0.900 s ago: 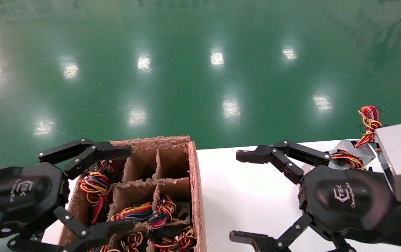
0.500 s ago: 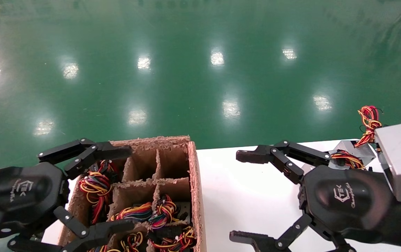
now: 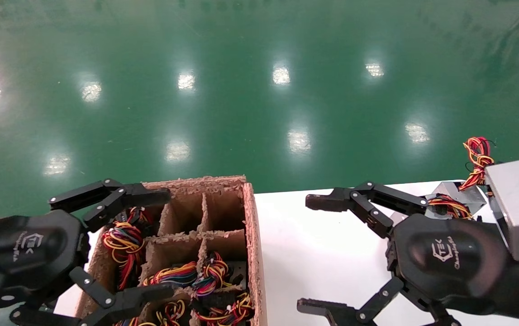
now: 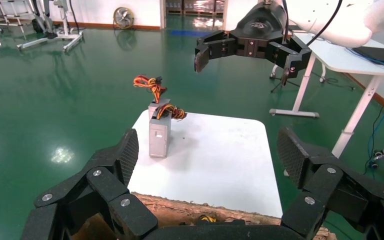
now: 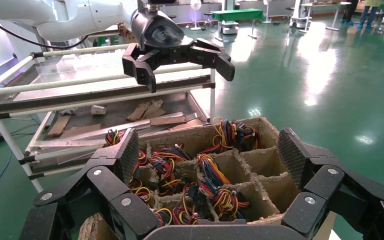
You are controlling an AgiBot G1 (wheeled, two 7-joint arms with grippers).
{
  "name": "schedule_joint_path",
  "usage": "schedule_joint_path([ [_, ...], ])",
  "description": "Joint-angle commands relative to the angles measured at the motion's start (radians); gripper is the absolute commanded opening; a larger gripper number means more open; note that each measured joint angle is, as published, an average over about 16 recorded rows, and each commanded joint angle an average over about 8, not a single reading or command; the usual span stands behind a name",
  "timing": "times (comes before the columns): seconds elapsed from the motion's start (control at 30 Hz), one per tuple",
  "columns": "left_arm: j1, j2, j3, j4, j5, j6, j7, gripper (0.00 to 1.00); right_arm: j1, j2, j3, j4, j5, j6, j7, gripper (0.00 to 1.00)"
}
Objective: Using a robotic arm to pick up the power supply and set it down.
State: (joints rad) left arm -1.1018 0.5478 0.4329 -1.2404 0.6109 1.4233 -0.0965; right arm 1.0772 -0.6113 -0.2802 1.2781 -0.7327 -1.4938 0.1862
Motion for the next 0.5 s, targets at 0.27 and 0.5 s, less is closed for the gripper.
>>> schedule_joint_path([
  [0.27, 0.000, 0.000, 0.000, 0.000, 0.000, 0.000, 0.000, 0.00, 0.000, 0.000, 0.000, 0.001, 0.000, 0.000, 0.000, 1.00],
  [0.5, 0.000, 0.000, 0.000, 0.000, 0.000, 0.000, 0.000, 0.00, 0.001, 0.000, -0.007, -0.004, -0.020, 0.005, -0.002, 1.00],
])
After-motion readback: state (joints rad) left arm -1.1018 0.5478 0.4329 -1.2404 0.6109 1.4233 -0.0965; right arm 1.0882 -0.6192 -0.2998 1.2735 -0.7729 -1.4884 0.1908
